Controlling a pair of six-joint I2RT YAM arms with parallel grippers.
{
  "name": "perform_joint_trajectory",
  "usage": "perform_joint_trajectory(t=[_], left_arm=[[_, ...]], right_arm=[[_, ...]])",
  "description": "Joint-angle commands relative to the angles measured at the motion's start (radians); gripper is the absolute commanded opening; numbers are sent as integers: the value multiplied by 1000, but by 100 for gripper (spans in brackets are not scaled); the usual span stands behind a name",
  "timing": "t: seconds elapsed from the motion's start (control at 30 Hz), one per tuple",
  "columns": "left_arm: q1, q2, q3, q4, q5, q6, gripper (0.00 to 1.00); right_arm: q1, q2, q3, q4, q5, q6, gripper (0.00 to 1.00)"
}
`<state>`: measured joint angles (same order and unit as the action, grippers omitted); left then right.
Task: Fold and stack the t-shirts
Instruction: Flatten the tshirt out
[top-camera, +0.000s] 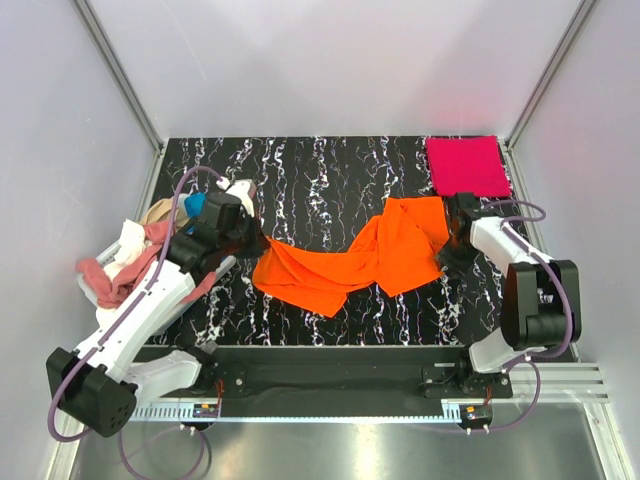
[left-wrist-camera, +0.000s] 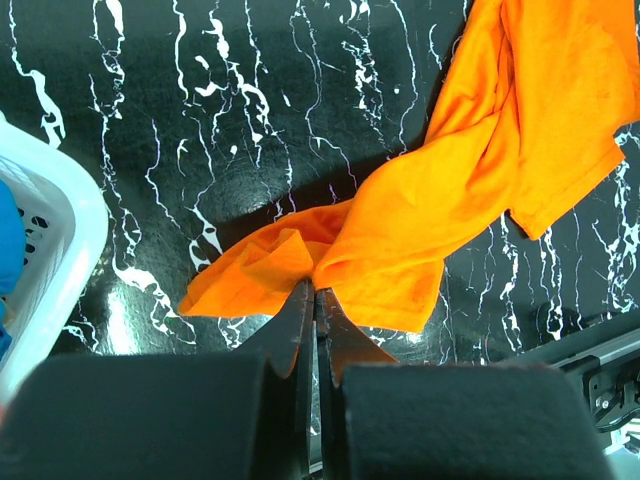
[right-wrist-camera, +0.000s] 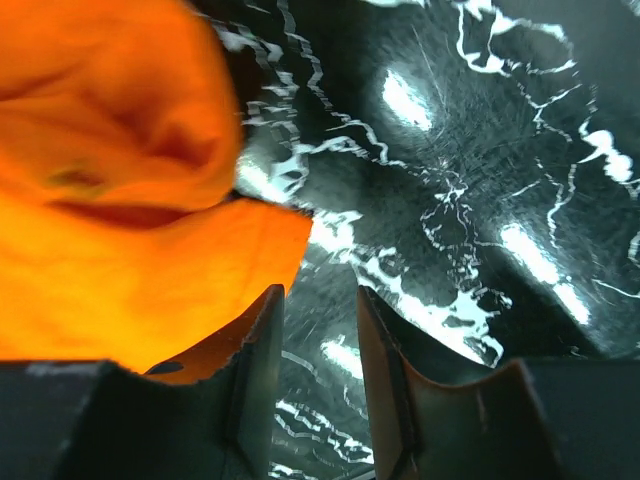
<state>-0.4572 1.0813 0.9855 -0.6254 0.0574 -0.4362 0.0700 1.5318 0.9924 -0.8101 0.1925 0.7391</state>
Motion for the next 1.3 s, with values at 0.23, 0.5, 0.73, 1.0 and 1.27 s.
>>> perform_joint_trajectory(t=[0.23,0.5,0.73,1.0,1.27], left_arm=[[-3,-35,-16,64,27,19,0],[-1,-32,-1,62,27,16,0],[-5,-15,4,73,33,-2,0],[-21,72,122,81,55,-22,0],[-152,81,-56,76,-10,-67,8]], right_arm=[[-10,117,-21,170,-16,69,40],[-10,133,-61,195,38,75,39],[-15,102,-60,177,79,48,0],[-93,-222,251,-36,222,-107,0],[-128,-308,383,-141,291,-98,0]])
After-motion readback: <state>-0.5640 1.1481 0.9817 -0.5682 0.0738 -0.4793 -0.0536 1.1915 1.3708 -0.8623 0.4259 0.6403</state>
